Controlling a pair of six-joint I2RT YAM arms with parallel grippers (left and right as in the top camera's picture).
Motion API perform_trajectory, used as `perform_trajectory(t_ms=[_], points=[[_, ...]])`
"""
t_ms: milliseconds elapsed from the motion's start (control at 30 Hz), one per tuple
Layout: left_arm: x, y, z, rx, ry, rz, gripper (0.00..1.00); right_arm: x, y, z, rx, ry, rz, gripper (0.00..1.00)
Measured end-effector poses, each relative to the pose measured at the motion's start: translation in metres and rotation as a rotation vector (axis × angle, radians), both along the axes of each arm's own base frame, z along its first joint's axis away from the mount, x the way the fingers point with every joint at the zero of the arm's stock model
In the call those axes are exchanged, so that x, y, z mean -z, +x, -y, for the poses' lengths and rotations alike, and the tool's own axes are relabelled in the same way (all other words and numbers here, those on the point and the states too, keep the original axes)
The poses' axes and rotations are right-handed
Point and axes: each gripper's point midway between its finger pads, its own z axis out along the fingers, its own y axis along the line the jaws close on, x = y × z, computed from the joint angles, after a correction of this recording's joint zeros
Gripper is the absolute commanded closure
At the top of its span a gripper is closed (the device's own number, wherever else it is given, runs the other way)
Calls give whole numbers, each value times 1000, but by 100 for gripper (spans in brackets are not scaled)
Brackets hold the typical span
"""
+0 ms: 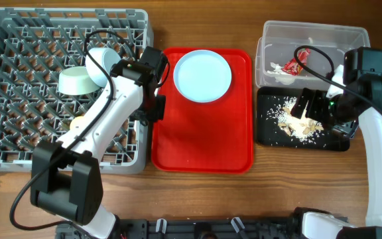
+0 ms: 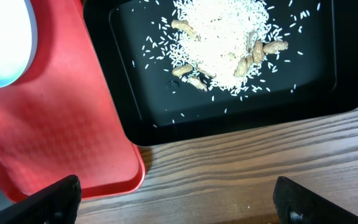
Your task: Sort waste into correct bins and load items into the dishwasher rack
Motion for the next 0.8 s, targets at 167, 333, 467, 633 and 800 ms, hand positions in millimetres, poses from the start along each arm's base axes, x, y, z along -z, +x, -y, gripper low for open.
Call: perform_trajectory(t_ms=[167, 333, 467, 633, 800], points=[[0, -5, -1, 1, 6, -21, 72, 0, 0, 0, 0, 0, 0, 0], [0, -7, -2, 1, 7, -27, 68, 0, 0, 0, 0, 0, 0, 0], [0, -6, 0, -2, -1, -24, 63, 0, 0, 0, 0, 0, 0, 0], [0, 7, 5, -2, -25, 26, 59, 0, 0, 0, 0, 0, 0, 0], [-9, 37, 26, 1, -118, 145, 44, 0, 0, 0, 0, 0, 0, 0]])
